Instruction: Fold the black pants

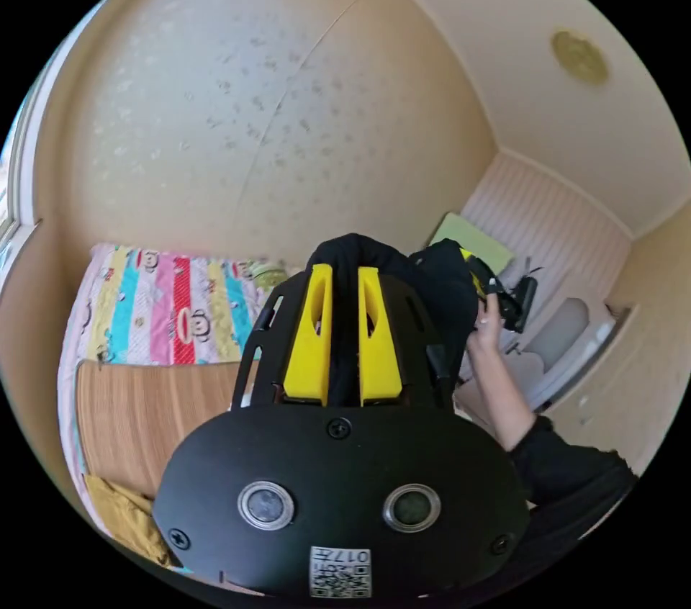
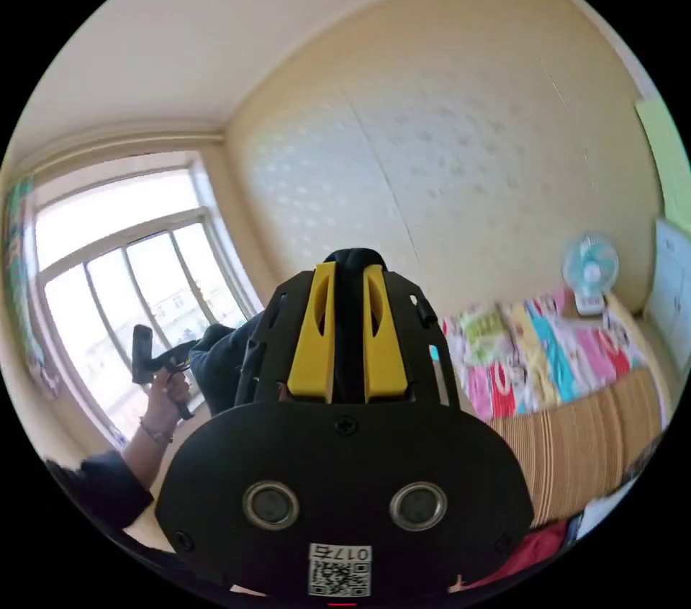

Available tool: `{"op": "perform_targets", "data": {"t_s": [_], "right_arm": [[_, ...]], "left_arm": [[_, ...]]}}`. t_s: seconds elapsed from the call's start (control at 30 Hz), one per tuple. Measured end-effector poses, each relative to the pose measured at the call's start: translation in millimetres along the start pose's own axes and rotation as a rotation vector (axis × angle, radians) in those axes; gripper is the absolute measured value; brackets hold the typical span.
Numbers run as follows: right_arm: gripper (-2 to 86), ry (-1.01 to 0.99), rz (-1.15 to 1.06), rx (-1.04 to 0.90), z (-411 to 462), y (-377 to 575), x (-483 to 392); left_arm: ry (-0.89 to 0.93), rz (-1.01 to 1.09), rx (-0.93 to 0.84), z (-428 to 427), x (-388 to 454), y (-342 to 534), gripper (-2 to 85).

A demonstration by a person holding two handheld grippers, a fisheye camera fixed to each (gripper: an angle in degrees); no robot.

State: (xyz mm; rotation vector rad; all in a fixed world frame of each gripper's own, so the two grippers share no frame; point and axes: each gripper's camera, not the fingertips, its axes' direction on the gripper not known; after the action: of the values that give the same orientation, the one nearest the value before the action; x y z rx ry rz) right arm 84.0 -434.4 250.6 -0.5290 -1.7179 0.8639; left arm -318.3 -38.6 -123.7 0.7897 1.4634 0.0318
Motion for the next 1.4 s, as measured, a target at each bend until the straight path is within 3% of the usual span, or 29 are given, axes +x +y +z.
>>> {"op": "perform_targets", "data": {"t_s": [0.03, 0.13, 0.27, 0.37, 0.5, 0.63, 0.77, 1.0, 1.17, 1.23, 1.27, 1.3, 1.4], "right_arm": [[6.1, 0.065, 0.118, -0.126, 32, -3, 38], [3.8, 0.126, 0.203, -0.390, 89, 45, 124], [1.6, 0.191, 0.229, -0.702, 138, 173, 222], [0.9, 0.250, 0.420, -1.042, 156, 319, 300], [0.5, 0.323, 0.656, -1.316, 124, 464, 352], [0.4, 0.333, 0.783, -1.373, 97, 487, 373], [0.3, 0.291, 0.777, -1.300, 102, 439, 381], [0.4, 0.257, 0.518, -1.303, 162, 339, 365], [0.4, 0.233, 0.276, -1.328, 182, 375, 328], [0.4, 0.364, 0.159, -1.505, 174, 452, 317], [0.4, 0.370, 0.148, -1.551, 166, 473, 315], [0.4, 0.359, 0.129, -1.402, 136, 478, 303], [0.4, 0.278, 0.403, -1.220, 69, 489, 313]], "left_arm": [[-0.043, -0.024, -0.028, 14, -19, -4, 7.8], [-0.188, -0.173, -0.229, 81, -118, 30, 8.0], [-0.274, -0.324, -0.637, 179, -247, 190, 7.9], [-0.284, -0.500, -0.980, 221, -315, 339, 7.9], [-0.196, -0.739, -1.159, 223, -351, 468, 7.9], [-0.149, -0.776, -1.208, 230, -367, 471, 7.9], [-0.153, -0.633, -1.211, 255, -385, 391, 7.9], [-0.105, -0.501, -1.100, 303, -412, 267, 7.9], [-0.087, -0.580, -1.121, 340, -430, 313, 7.2], [-0.139, -0.613, -1.225, 351, -431, 365, 4.9], [-0.109, -0.632, -1.167, 345, -428, 389, 2.1], [-0.037, -0.720, -0.999, 325, -426, 405, 1.1], [0.014, -1.049, -0.707, 278, -428, 448, -0.2]]}}
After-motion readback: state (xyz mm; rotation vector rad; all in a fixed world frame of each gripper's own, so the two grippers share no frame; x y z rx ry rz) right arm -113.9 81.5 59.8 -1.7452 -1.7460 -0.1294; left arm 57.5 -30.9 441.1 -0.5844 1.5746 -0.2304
